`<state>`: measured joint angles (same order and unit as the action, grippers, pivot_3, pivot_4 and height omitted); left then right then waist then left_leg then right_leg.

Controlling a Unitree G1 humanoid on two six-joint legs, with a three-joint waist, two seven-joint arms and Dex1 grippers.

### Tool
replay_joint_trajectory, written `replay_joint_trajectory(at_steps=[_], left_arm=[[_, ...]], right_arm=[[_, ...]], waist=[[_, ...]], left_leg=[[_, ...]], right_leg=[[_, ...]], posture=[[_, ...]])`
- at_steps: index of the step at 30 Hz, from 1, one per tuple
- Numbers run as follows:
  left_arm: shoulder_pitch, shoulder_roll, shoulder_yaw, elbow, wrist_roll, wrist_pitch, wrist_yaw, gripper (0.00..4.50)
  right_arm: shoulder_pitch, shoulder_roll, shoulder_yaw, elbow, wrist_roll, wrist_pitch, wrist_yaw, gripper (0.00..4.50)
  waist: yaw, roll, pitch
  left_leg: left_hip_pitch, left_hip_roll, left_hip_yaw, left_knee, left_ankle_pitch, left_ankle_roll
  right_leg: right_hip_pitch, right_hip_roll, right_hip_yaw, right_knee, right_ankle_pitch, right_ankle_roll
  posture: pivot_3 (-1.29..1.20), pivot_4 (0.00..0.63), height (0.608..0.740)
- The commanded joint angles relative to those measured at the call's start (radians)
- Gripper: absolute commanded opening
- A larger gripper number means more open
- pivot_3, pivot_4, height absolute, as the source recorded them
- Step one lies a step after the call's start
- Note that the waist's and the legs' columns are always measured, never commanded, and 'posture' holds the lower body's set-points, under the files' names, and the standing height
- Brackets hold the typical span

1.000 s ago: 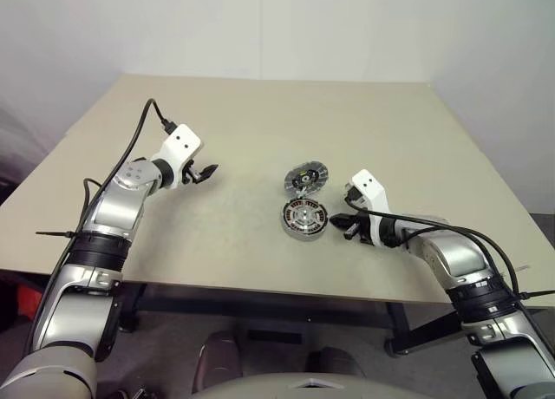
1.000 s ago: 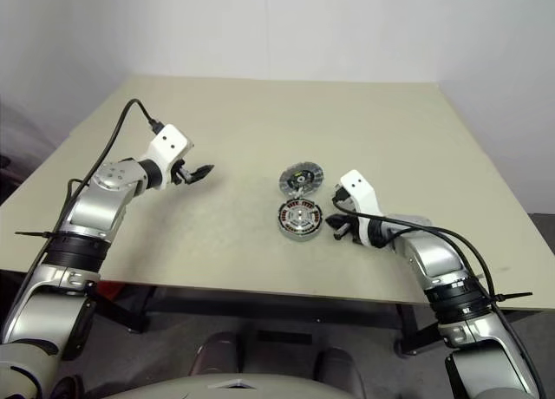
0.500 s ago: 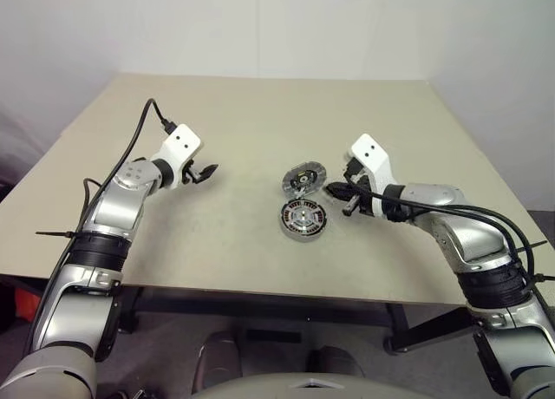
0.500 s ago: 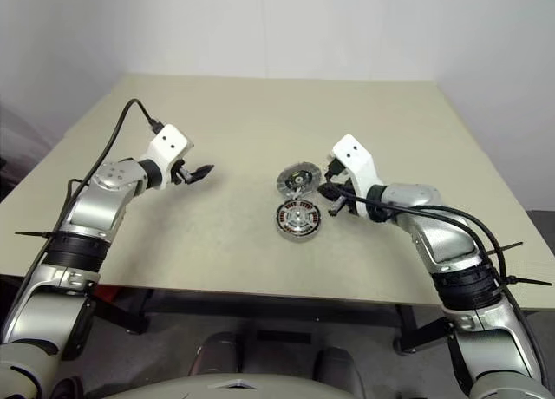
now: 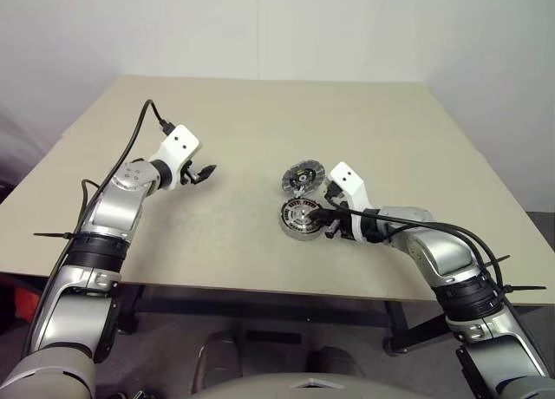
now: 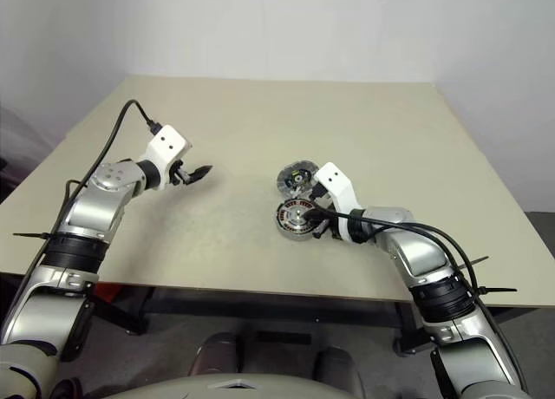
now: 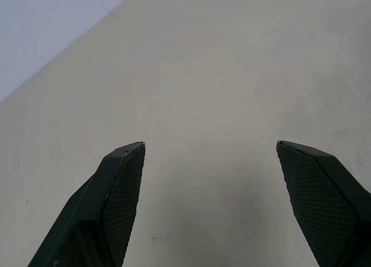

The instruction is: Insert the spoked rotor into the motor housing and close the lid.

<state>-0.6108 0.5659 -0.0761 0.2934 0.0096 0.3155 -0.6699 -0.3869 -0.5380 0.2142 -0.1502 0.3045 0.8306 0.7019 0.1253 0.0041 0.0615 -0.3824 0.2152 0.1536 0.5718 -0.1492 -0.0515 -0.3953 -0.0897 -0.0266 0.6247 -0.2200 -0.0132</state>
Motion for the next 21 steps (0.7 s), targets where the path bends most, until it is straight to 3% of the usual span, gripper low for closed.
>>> replay_joint_trajectory(at_steps=[1, 7, 11, 13, 16, 20, 21], left_arm=[[-0.01, 0.016, 0.03, -0.039, -0.003, -0.005, 0.015, 3.82], [-0.01, 0.011, 0.03, -0.034, -0.002, -0.009, 0.02, 3.82], [-0.022, -0.001, 0.022, -0.016, -0.002, -0.019, 0.023, 3.82], [-0.036, -0.01, 0.017, 0.002, 0.0, -0.029, 0.023, 3.82], [-0.053, -0.02, 0.011, 0.025, 0.003, -0.044, 0.023, 3.82], [-0.065, -0.034, 0.007, 0.046, 0.007, -0.059, 0.024, 3.82], [-0.066, -0.036, 0.006, 0.048, 0.008, -0.061, 0.024, 3.82]], right_arm=[[-0.015, -0.017, -0.013, -0.012, -0.018, -0.039, 0.009, 0.03], [-0.059, -0.057, -0.123, -0.118, 0.122, -0.115, 0.183, 0.03], [-0.154, -0.156, -0.091, -0.116, 0.12, -0.195, 0.357, 0.03], [-0.206, -0.224, -0.051, -0.087, 0.102, -0.288, 0.51, 0.03], [-0.299, -0.272, 0.053, 0.05, -0.04, -0.488, 0.631, 0.6], [-0.421, -0.285, 0.212, 0.245, -0.232, -0.813, 0.802, 1.95], [-0.441, -0.278, 0.231, 0.282, -0.255, -0.868, 0.828, 1.95]], waist=[[0.0, 0.0, 0.0], [0.001, 0.0, 0.0], [0.001, 0.0, 0.0], [0.002, 0.0, 0.0], [0.002, 0.0, 0.0], [0.0, 0.0, 0.0], [-0.001, 0.0, 0.0]], left_leg=[[0.0, 0.0, 0.0, 0.0, 0.0, 0.0], [-0.001, 0.0, 0.0, 0.0, 0.0, 0.001], [-0.001, 0.0, 0.0, 0.0, -0.001, 0.001], [-0.001, 0.0, 0.0, 0.001, -0.001, 0.001], [0.0, 0.001, 0.0, 0.001, -0.001, 0.001], [-0.001, 0.001, 0.0, 0.005, -0.001, 0.002], [-0.002, 0.001, 0.0, 0.005, -0.001, 0.002]], right_leg=[[0.0, 0.0, 0.0, 0.0, 0.0, 0.0], [-0.001, 0.0, 0.0, -0.001, 0.0, 0.0], [-0.001, 0.0, 0.0, 0.0, 0.0, 0.0], [0.0, 0.0, 0.0, 0.0, 0.0, 0.0], [0.001, 0.0, -0.001, 0.0, 0.0, 0.0], [0.0, 0.0, -0.001, 0.001, 0.001, -0.001], [0.0, 0.0, -0.001, 0.001, 0.001, -0.001]], posture=[[0.0, 0.0, 0.74], [0.0, 0.0, 0.74], [0.0, 0.0, 0.74], [0.0, 0.0, 0.74], [0.0, 0.0, 0.74], [0.0, 0.0, 0.74], [0.0, 0.0, 0.74]])
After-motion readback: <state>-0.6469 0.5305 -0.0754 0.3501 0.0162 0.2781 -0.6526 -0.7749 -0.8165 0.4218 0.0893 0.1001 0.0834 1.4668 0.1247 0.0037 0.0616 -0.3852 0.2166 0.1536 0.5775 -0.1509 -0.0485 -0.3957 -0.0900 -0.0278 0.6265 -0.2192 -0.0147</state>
